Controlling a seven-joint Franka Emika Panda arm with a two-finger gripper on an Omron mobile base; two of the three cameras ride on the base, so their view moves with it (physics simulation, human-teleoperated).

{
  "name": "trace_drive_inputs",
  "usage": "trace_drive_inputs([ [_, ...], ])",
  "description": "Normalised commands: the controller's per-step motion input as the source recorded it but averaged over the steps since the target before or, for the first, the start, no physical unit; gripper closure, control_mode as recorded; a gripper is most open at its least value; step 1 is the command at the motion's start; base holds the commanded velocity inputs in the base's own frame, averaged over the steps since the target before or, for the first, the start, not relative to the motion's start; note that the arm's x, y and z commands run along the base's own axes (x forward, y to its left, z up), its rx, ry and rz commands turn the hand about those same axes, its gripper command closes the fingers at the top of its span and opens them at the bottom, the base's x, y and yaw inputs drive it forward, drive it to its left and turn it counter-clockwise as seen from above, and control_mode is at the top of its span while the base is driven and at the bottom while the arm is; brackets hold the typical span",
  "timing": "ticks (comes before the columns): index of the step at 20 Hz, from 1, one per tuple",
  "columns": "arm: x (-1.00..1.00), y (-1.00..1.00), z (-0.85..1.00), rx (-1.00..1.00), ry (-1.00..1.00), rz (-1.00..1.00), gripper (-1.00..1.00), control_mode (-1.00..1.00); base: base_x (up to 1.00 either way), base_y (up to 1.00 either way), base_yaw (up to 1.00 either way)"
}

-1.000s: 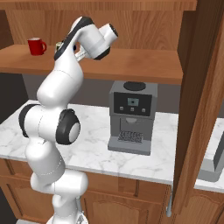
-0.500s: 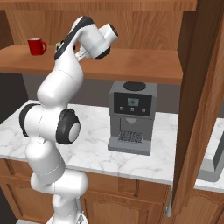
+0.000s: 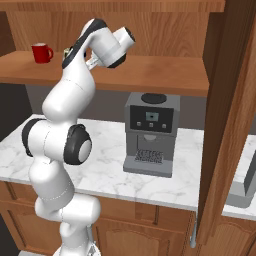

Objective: Pick the mug on the counter and place it in the cabinet with the handle facing the right, like the mugs already inside.

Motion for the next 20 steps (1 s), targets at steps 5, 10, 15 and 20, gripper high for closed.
trace_drive_inputs([
  [5,0.00,0.00,0.27,0.00,-0.04,0.00,-1.00,-1.00,0.00,0.00,0.00],
  [10,0.00,0.00,0.36,0.00,-0.07,0.00,-1.00,-1.00,0.00,0.00,0.00],
  [15,0.00,0.00,0.07,0.00,-0.02,0.00,-1.00,-1.00,0.00,0.00,0.00],
  [20,0.00,0.00,-0.07,0.00,0.00,0.00,-1.00,-1.00,0.00,0.00,0.00],
])
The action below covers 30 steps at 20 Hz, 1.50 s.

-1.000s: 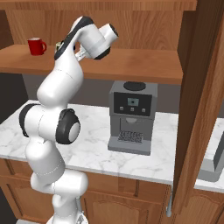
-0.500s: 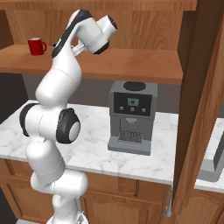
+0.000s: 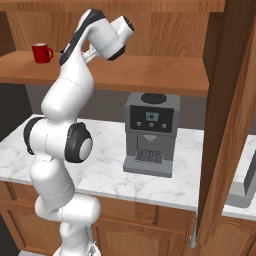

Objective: Pick the mug on the counter and place it in the cabinet with the handle facing the right, like the mugs already inside.

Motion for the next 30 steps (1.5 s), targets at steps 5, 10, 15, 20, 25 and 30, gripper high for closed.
trace_drive_inputs([
  [5,0.00,-0.01,-0.17,0.00,0.00,0.00,-1.00,-1.00,0.00,0.00,0.00],
  [10,-0.01,-0.04,-0.08,0.00,-0.01,0.00,-1.00,-1.00,0.00,0.00,0.00],
  [15,-0.12,-0.04,0.00,0.00,-0.05,0.00,-1.00,-1.00,0.00,0.00,0.00],
  [20,-0.21,-0.03,0.00,0.00,-0.06,0.00,-1.00,-1.00,0.00,0.00,0.00],
  [25,-0.29,-0.04,-0.01,0.00,-0.06,0.00,-1.00,-1.00,0.00,0.00,0.00],
  [30,-0.39,-0.05,-0.06,0.00,-0.07,0.00,-1.00,-1.00,0.00,0.00,0.00],
])
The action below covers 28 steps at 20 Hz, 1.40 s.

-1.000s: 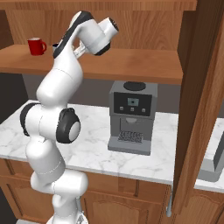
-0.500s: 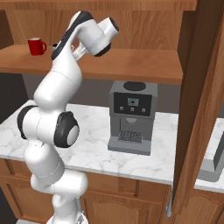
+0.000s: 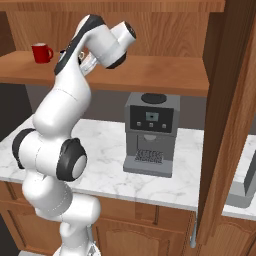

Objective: Pick the mug on the counter and place it in the cabinet with the handle facing the right, like the mugs already inside.

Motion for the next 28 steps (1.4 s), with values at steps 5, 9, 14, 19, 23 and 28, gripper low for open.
trace_drive_inputs([
  [5,-0.51,0.00,-0.08,0.00,-0.07,0.00,-1.00,-1.00,0.00,0.00,0.00],
  [9,-0.63,0.00,-0.06,0.00,-0.09,0.00,-1.00,-1.00,0.00,0.00,0.00],
  [14,-0.75,0.00,-0.15,0.00,-0.09,0.00,-1.00,-1.00,0.00,0.00,0.00],
  [19,-0.88,0.00,-0.25,-0.01,-0.10,0.00,-1.00,-1.00,0.00,0.00,0.00],
  [23,-0.85,0.00,-0.34,-0.04,-0.08,-0.01,-1.00,-1.00,0.00,0.00,0.00],
  [28,-0.72,0.00,-0.37,-0.09,-0.03,-0.03,-1.00,-1.00,0.00,0.00,0.00],
])
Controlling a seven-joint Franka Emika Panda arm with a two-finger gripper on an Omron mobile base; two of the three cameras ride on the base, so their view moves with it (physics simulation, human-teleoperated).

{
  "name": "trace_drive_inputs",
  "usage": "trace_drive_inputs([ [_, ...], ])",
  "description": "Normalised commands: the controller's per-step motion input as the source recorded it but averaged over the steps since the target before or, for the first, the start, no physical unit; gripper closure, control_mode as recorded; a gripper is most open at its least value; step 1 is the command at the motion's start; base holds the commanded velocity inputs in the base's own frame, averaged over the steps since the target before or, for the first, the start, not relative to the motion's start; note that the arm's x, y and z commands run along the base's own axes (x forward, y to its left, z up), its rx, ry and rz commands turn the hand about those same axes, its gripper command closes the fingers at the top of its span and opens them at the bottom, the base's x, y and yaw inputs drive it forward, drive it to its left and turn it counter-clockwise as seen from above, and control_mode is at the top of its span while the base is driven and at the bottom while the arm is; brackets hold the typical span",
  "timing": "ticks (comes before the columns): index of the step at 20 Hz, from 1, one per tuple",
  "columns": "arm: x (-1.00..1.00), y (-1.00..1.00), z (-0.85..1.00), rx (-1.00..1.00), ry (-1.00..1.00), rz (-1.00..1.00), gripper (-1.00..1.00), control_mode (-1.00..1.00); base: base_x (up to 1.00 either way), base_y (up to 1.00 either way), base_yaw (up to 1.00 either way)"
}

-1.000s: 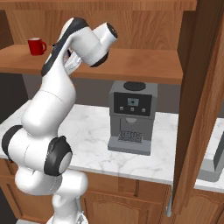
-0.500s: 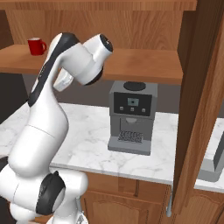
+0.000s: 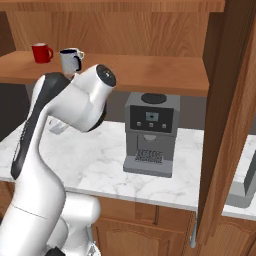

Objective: Pick the mug on the counter and place it in the cabinet with the handle facing the right, like the mugs already inside.

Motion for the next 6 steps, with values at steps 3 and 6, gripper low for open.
trace_drive_inputs([
  [3,-0.64,0.00,-0.39,-0.15,-0.01,-0.04,-1.00,-1.00,0.00,0.00,0.00],
  [6,-0.53,0.00,-0.41,-0.18,0.00,-0.04,-1.00,-1.00,0.00,0.00,0.00],
])
